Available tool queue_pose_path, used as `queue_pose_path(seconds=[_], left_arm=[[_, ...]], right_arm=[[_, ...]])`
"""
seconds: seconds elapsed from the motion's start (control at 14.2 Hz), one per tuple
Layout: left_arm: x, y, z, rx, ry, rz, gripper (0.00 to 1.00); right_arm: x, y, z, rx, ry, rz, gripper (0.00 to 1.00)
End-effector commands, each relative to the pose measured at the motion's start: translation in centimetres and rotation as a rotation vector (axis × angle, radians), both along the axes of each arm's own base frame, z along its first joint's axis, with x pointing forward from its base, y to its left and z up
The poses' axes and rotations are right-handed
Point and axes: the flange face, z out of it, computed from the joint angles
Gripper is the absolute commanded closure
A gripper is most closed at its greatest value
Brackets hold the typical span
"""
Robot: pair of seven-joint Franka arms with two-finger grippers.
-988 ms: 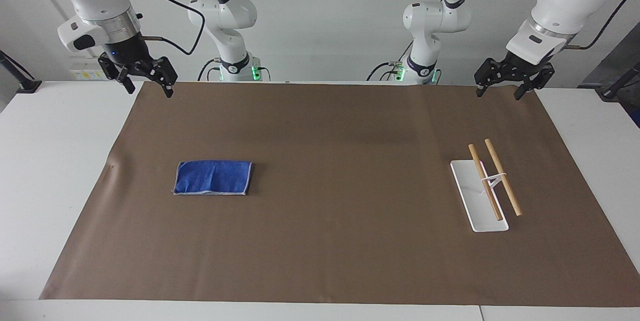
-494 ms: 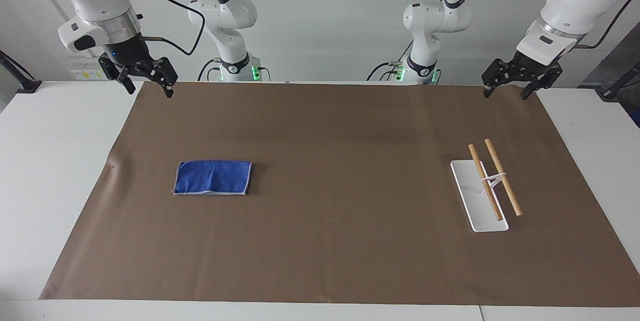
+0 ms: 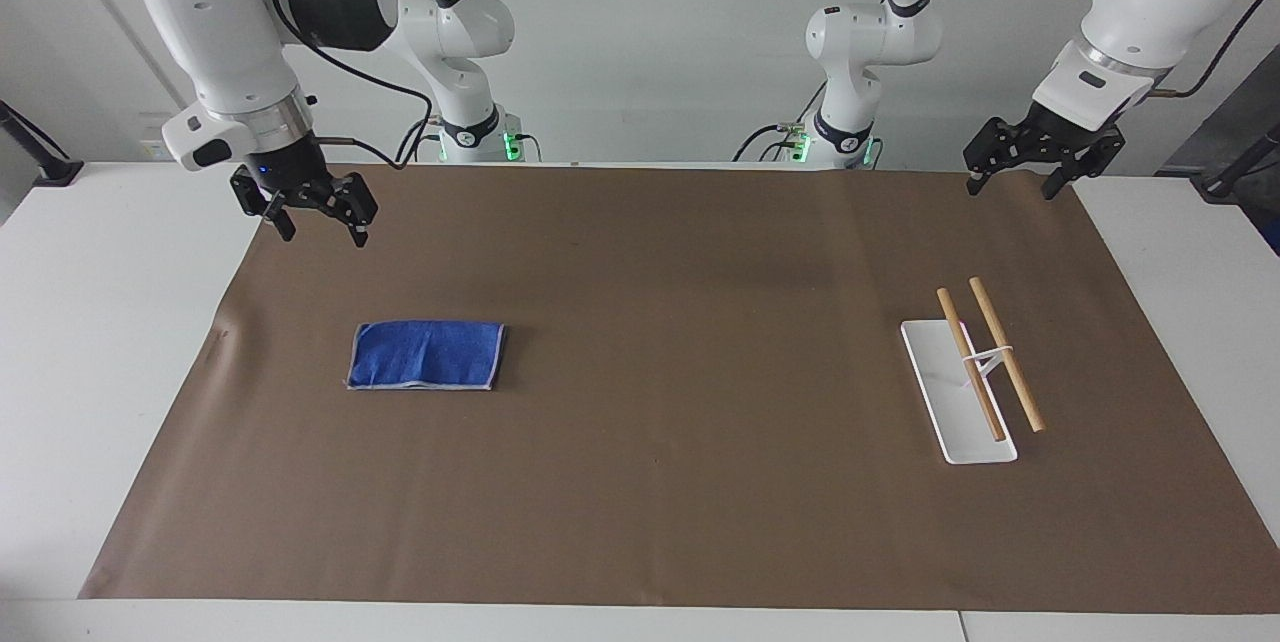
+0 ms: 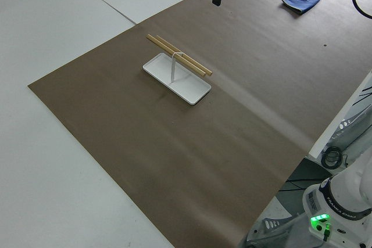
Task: Right arm passes towel to left arm to hang
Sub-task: 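Reach the right gripper down and grasp the blue towel's edge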
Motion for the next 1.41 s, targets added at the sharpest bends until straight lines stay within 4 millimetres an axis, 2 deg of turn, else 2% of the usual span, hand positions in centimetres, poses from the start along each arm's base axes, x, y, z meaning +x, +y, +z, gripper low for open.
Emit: queue_pose_path(seconds=[0.0, 0.14, 0.21, 0.35, 0.49, 0.78, 0.99, 1.13, 1.34], left_arm=[[-0.7, 0.1, 0.3, -0.004, 0.006, 0.012, 0.0], [-0.7, 0.1, 0.3, -0.004, 0.006, 0.01, 0.0], [-0.7, 0.1, 0.3, -0.004, 0.006, 0.011, 0.0], [-0.7, 0.1, 0.3, -0.004, 0.006, 0.01, 0.0], [-0.7, 0.1, 0.3, -0.004, 0.006, 0.011, 0.0], [-0.7, 0.1, 0.3, -0.004, 0.006, 0.01, 0.0], [-0.7, 0.1, 0.3, -0.004, 0.006, 0.011, 0.0], [-0.7, 0.1, 0.3, -0.004, 0.006, 0.011, 0.0], [-0.7, 0.1, 0.3, -0.004, 0.006, 0.011, 0.0]], right_arm=[[1.7, 0.3, -6.9, 0.009, 0.013, 0.01, 0.0], [2.4, 1.8, -9.9, 0.027, -0.027, 0.03, 0.0], [2.2, 2.0, -11.5, 0.039, -0.026, 0.033, 0.0], [1.7, 2.4, -15.9, 0.052, -0.021, 0.047, 0.0], [0.8, 2.4, -18.7, 0.045, -0.043, 0.062, 0.0], [0.0, 2.6, -21.2, 0.039, -0.037, 0.104, 0.0], [0.2, 3.9, -22.5, 0.035, -0.032, 0.145, 0.0], [0.3, 4.5, -22.8, 0.033, -0.045, 0.16, 0.0], [0.4, 4.1, -23.6, 0.036, -0.043, 0.15, 0.0]])
